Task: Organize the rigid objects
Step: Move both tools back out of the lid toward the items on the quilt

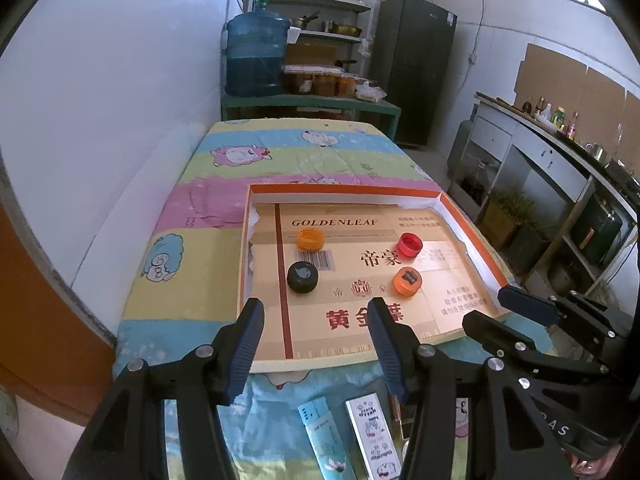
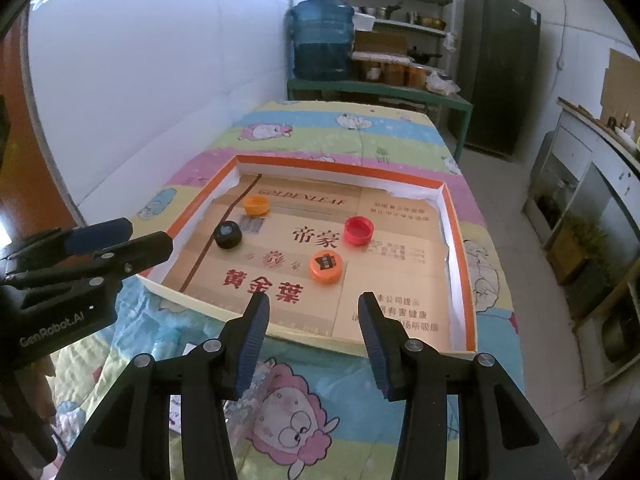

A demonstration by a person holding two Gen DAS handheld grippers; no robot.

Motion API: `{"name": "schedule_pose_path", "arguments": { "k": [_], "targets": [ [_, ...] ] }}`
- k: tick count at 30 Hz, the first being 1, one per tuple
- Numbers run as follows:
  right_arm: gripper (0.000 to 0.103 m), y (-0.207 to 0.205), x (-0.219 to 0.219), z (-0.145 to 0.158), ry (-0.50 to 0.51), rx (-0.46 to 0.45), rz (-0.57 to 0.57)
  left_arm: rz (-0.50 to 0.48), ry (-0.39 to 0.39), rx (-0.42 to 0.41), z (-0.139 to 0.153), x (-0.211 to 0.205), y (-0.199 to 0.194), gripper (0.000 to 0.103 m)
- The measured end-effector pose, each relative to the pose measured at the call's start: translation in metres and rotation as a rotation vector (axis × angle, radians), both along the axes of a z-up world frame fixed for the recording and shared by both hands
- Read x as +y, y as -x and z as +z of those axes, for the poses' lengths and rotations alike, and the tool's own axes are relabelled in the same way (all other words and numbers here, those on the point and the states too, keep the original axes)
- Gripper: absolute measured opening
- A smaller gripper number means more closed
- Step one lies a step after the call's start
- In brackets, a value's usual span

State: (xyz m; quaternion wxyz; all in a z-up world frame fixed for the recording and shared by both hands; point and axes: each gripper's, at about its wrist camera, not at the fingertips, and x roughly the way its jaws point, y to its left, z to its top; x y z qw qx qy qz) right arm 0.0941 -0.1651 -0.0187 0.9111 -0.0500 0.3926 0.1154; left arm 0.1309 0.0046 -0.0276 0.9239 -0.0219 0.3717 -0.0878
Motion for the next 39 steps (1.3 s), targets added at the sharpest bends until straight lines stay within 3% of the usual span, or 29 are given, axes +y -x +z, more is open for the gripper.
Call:
{"name": "schedule_pose_path", "arguments": {
  "k": [18, 39],
  "targets": [
    [0.048, 0.051, 0.0, 0.013, -0.002, -0.037, 0.01, 0.023, 0.011, -0.024, 0.009, 0.011, 0.046, 0.054],
    [0.048, 0.104, 0.016, -0.009, -0.001, 0.01, 0.047, 0.046, 0.03, 0.037, -0.022, 0.021, 0.079, 0.054]
  ]
}}
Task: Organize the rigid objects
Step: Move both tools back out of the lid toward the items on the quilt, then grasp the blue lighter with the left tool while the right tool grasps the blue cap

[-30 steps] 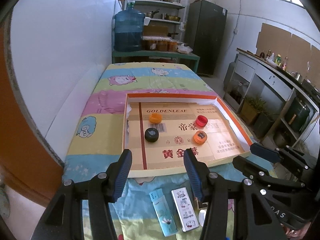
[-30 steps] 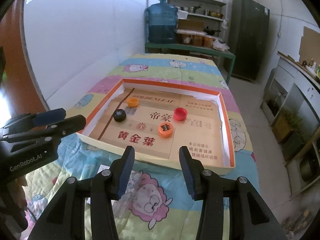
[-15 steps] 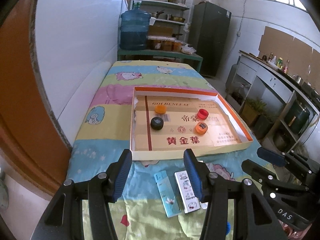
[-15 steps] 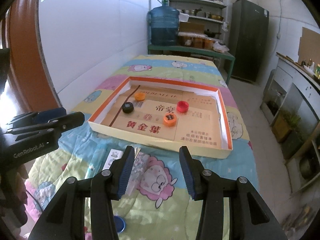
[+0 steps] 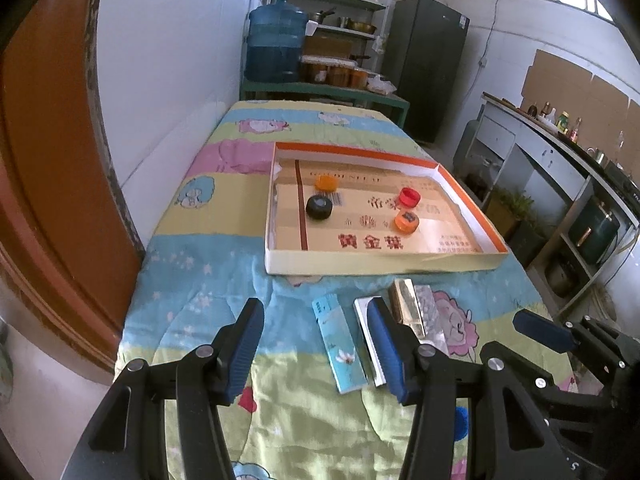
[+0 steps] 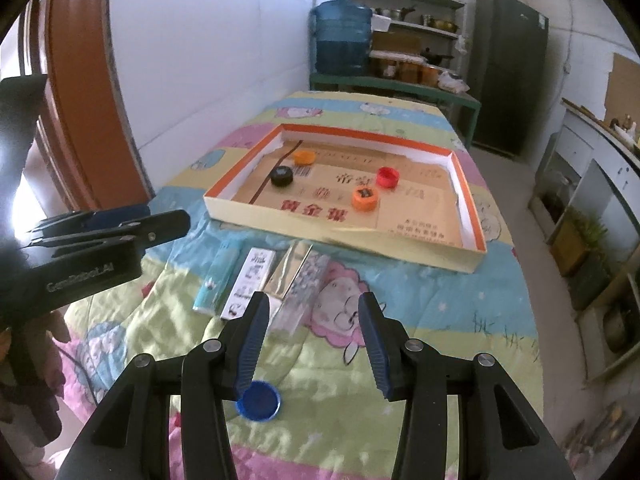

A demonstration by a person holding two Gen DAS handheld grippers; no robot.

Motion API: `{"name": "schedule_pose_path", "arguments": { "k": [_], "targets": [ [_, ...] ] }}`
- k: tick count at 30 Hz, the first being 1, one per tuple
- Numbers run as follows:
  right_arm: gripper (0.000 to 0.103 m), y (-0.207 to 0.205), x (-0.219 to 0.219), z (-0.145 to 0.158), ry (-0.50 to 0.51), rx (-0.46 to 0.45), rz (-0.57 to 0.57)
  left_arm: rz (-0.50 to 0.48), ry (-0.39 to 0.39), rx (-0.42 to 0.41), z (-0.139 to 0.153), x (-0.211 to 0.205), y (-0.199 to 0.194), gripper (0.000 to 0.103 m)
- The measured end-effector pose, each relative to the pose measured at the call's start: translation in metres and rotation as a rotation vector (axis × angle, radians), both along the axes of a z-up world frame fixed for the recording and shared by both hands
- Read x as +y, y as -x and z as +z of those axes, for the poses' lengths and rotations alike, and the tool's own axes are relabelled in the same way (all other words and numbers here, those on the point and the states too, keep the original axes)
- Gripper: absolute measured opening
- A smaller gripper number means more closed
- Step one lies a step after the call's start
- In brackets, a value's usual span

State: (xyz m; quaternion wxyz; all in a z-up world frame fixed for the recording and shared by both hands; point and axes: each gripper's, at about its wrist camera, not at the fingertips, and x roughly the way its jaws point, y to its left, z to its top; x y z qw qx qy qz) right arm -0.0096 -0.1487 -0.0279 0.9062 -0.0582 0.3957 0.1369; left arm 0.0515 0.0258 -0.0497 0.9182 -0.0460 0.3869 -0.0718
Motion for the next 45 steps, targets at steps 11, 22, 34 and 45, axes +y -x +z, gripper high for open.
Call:
{"name": "schedule_pose_path", "arguments": {
  "k": [11, 22, 34, 45],
  "targets": [
    [0.048, 0.017, -0.001, -0.014, -0.002, 0.029, -0.006, 0.016, -0.024, 0.056, -0.036, -0.018, -0.009, 0.054],
    [0.048, 0.028, 0.001, -0.026, -0.014, 0.06, 0.012, 0.046, -0.072, 0.1, -0.059, -0.026, -0.023, 0.054],
    [0.048, 0.044, 0.013, -0.035, -0.045, 0.074, 0.114, -0.015, -0.133, 0.097, -0.06, -0.028, -0.019, 0.046],
    [0.031, 0.037, 0.019, -0.054, 0.006, 0.128, 0.1, -0.024, -0.095, 0.093, -0.059, -0.015, -0.018, 0.022]
  ]
}}
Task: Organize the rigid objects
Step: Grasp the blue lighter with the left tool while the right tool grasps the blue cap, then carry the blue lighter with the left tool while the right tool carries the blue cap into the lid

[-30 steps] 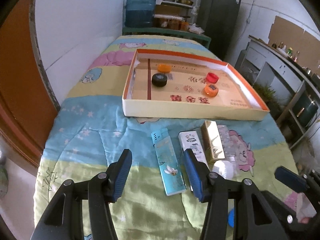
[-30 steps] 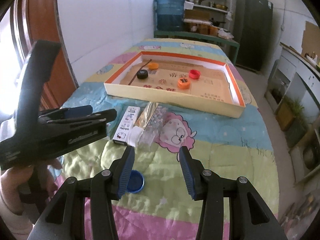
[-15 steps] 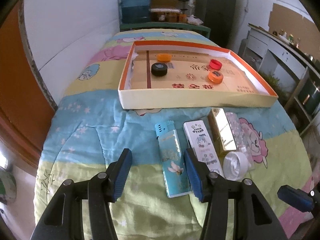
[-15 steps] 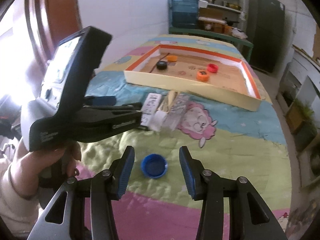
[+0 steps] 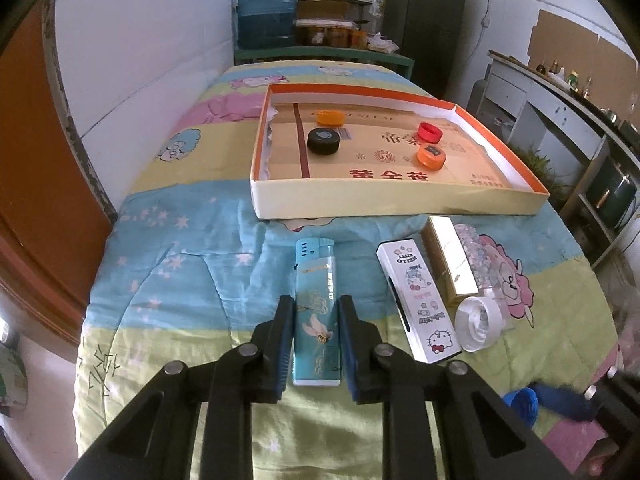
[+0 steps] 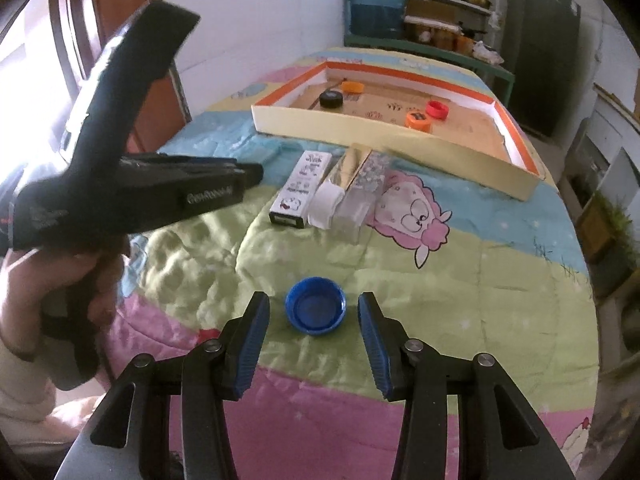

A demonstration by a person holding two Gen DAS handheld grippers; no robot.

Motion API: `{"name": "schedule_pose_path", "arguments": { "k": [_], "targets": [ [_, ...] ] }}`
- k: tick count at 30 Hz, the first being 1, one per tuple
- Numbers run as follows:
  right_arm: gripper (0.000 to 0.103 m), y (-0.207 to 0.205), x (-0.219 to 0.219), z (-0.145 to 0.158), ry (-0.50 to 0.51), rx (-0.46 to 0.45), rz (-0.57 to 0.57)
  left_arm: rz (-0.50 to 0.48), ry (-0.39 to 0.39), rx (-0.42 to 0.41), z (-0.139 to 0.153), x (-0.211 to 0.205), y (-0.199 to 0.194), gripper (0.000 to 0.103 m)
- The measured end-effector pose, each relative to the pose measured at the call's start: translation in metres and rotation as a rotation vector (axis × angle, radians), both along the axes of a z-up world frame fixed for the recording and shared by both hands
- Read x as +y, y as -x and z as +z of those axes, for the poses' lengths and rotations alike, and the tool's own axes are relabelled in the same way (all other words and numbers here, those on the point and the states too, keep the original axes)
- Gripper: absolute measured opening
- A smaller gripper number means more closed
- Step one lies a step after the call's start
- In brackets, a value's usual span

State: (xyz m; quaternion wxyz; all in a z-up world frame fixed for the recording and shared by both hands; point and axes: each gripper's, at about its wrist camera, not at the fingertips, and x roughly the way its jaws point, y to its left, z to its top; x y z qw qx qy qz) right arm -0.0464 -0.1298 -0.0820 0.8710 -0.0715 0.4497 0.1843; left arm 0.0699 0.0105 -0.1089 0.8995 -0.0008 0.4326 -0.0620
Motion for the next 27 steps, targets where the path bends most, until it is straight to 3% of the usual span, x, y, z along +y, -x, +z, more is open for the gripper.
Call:
{"name": "schedule_pose_path", "arguments": {
  "k": [14, 27],
  "targets": [
    [0.031, 0.0, 0.001, 0.008, 0.009, -0.038, 0.005, -0.009, 0.053, -0.019, 0.008, 0.007, 0.007, 0.022],
    [0.031, -0.009, -0.01, 0.023, -0.008, -0.081, -0.026, -0.025, 0.09, -0.076, 0.041, 0.007, 0.016, 0.022]
  ]
}}
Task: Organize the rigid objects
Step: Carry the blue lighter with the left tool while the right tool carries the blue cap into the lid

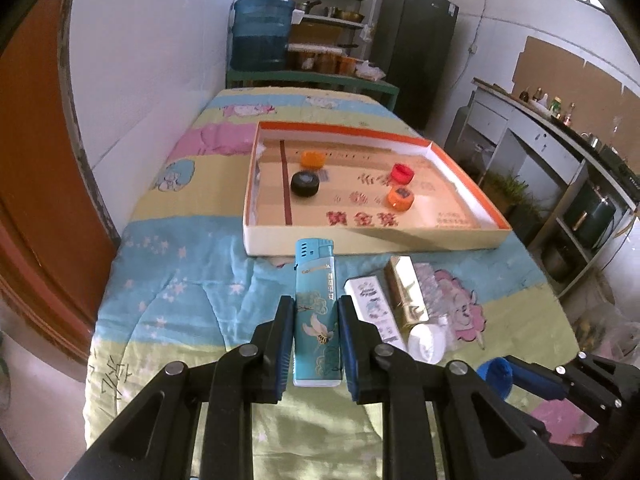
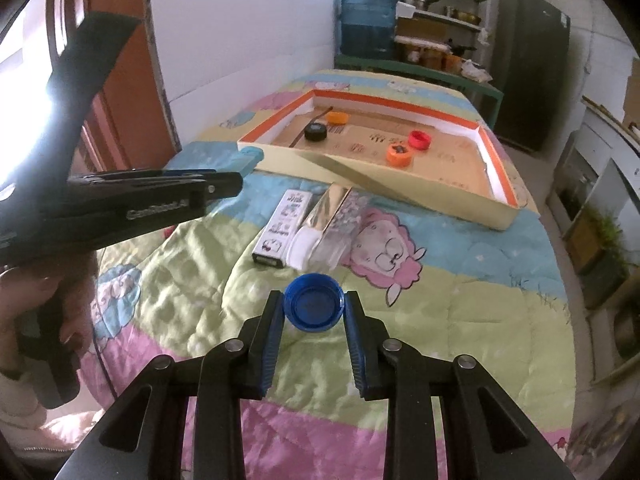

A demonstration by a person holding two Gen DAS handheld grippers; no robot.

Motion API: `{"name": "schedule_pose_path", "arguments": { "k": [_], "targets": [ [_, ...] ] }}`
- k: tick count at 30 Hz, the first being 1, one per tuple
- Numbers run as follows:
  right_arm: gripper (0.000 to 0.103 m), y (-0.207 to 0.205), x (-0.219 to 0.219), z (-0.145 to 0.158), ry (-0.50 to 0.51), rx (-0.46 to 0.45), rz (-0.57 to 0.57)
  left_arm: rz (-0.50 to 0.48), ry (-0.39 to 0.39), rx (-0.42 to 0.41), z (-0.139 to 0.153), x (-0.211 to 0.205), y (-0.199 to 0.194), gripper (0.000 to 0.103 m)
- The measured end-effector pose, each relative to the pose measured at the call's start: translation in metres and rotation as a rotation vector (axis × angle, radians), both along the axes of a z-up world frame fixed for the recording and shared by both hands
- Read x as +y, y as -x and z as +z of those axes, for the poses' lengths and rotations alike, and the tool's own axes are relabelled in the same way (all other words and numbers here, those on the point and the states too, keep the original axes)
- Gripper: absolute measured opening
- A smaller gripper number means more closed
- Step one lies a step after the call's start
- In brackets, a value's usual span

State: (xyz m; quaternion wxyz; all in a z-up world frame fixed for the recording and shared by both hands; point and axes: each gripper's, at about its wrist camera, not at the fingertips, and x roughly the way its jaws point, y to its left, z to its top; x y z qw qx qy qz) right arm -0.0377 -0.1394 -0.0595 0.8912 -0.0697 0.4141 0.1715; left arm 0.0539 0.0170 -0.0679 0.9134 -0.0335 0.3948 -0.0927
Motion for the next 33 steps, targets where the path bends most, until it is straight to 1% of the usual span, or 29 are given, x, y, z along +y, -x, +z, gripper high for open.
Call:
{"name": "schedule_pose_path", "arguments": {
  "k": [12, 25, 33],
  "targets": [
    [0.03, -0.025, -0.01, 0.016, -0.024, -0.035, -0.025, -0.007, 0.014, -0.042, 0.026, -0.003, -0.01, 0.022],
    [0.03, -0.052, -0.02, 0.023, -0.038, -0.04, -0.045, -0.024, 0.015, -0.04, 0.035, -0.012, -0.035, 0.022],
    [0.03, -0.072, -0.029, 0.028, -0.04, -0.041, -0.065, -0.037, 0.031, -0.037, 0.037, -0.016, -0.052, 0.022]
  ]
}}
